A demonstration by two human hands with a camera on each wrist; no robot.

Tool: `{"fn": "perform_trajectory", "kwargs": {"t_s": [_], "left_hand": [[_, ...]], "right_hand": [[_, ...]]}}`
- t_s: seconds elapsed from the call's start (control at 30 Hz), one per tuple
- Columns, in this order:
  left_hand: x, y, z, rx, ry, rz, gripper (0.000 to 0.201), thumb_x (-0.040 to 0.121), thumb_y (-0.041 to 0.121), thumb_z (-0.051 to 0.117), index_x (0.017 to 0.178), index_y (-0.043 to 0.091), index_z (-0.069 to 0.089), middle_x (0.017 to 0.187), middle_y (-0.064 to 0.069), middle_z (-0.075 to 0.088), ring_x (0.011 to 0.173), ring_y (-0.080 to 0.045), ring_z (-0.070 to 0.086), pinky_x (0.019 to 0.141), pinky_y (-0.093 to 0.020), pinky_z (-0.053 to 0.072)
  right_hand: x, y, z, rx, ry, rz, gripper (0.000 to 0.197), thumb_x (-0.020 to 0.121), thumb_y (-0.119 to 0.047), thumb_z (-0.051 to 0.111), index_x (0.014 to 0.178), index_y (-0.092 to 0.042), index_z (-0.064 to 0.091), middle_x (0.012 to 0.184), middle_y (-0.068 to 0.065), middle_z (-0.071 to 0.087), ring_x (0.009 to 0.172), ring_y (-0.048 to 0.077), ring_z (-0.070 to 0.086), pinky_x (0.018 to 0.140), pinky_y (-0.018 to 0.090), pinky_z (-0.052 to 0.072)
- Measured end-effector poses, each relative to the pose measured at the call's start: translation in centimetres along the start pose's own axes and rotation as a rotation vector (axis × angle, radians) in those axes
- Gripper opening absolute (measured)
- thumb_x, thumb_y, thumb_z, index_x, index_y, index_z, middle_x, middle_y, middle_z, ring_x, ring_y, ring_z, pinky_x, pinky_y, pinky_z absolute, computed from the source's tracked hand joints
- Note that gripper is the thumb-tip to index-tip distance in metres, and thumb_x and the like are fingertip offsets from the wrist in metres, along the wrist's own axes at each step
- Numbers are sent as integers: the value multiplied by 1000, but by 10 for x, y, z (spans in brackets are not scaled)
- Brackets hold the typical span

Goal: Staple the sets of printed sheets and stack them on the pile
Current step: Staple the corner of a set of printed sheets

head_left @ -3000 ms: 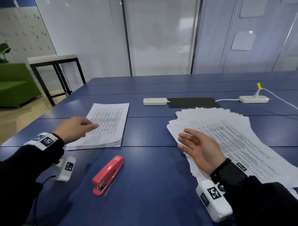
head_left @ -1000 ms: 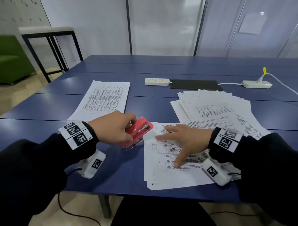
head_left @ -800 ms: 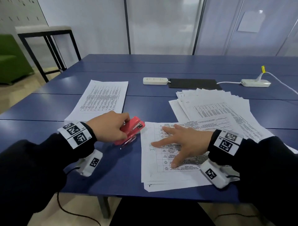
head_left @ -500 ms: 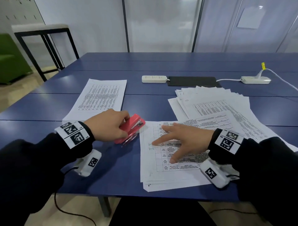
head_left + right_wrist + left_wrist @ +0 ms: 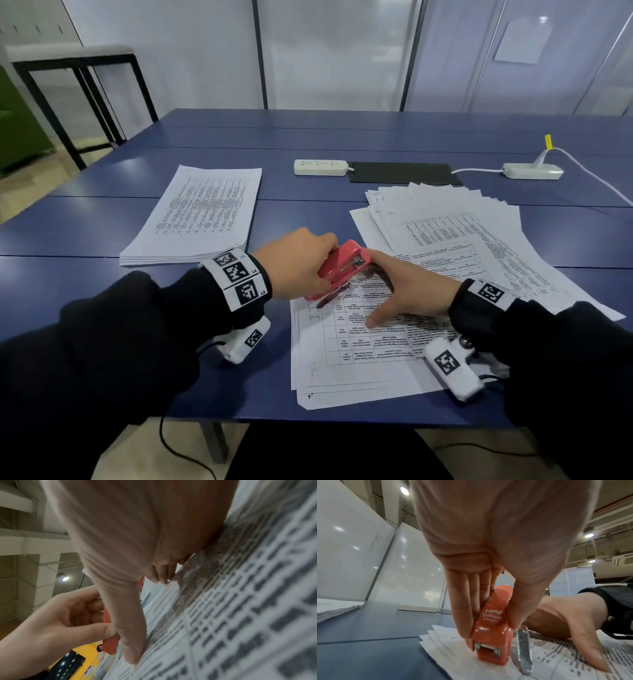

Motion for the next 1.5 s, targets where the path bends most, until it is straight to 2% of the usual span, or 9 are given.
{"fn": "perform_trajectory", "kwargs": {"t_s": [0.1, 0.23, 0.47, 0.73, 0.83, 1.07, 1.23, 1.33, 1.5], "left_hand": [[1, 1, 1, 38, -2, 2, 38, 89, 38, 67, 121, 19, 56, 92, -1, 66, 83, -24, 64, 72, -41, 58], [6, 7, 2, 54, 13, 8, 38, 90, 40, 65, 119, 18, 56, 91, -3, 63, 81, -26, 63, 71, -44, 59], [11, 21, 1, 205, -61, 196, 35, 94, 34, 60, 129, 30, 56, 78, 4, 53, 80, -28, 61, 70, -39, 53], [10, 10, 5, 334, -87, 179, 35, 92, 43, 58, 117, 20, 53, 79, 2, 52, 77, -28, 60, 69, -39, 54], [9, 10, 5, 327, -124, 247, 40, 91, 39, 60, 126, 23, 51, 91, -1, 64, 79, -28, 59, 73, -40, 55], [9, 8, 8, 352, -78, 160, 37, 97, 49, 51, 114, 17, 54, 78, 1, 55, 70, -27, 53, 65, -36, 50], [7, 11, 7, 320, -119, 228, 33, 93, 39, 57, 119, 20, 52, 90, -1, 65, 74, -27, 56, 70, -39, 53], [6, 4, 6, 316, -103, 113, 32, 94, 46, 54, 109, 18, 54, 85, -1, 62, 73, -27, 55, 68, -38, 52], [-6, 0, 7, 288, -94, 179, 37, 95, 41, 57, 125, 19, 52, 96, -2, 66, 74, -22, 49, 67, -32, 37]], "right_hand": [[2, 4, 1, 93, 33, 5, 142, 50, -35, 104, 163, -34, 17, 155, -18, 46, 143, 2, 43, 122, 41, 34], [2, 1, 0, 90, 39, -40, 129, 58, -18, 102, 160, -33, 24, 146, -16, 54, 137, 1, 48, 119, 37, 38], [2, 3, -1, 45, 35, 30, 139, 57, -25, 103, 163, -37, 13, 156, -14, 43, 142, 5, 42, 122, 35, 34], [5, 4, -1, -3, 11, 31, 128, 61, -20, 101, 162, -26, 23, 157, -14, 43, 141, 1, 42, 120, 27, 32], [7, 6, -2, 3, 10, 24, 126, 60, -23, 102, 161, -28, 26, 154, -13, 46, 140, 3, 44, 122, 33, 33], [9, 7, -1, 25, 0, -2, 104, 55, -29, 100, 144, -40, 48, 131, -18, 65, 125, 8, 60, 112, 43, 45], [13, 12, 2, -10, -11, 33, 124, 43, -56, 100, 152, -41, 42, 151, -20, 51, 138, 5, 49, 120, 40, 37], [14, 14, 1, 2, -10, 18, 117, 47, -49, 101, 149, -46, 45, 161, -23, 37, 145, 5, 41, 123, 40, 32], [9, 4, -1, -39, -8, 8, 99, 57, -32, 101, 141, -52, 51, 166, -19, 26, 147, 6, 37, 125, 39, 28]]}}
Point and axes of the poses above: each hand's wrist, its own x-axis towards the middle knuckle, its own z-axis out of the palm, y = z × x, the point moved 4 cm from there along x, towards the middle knuckle
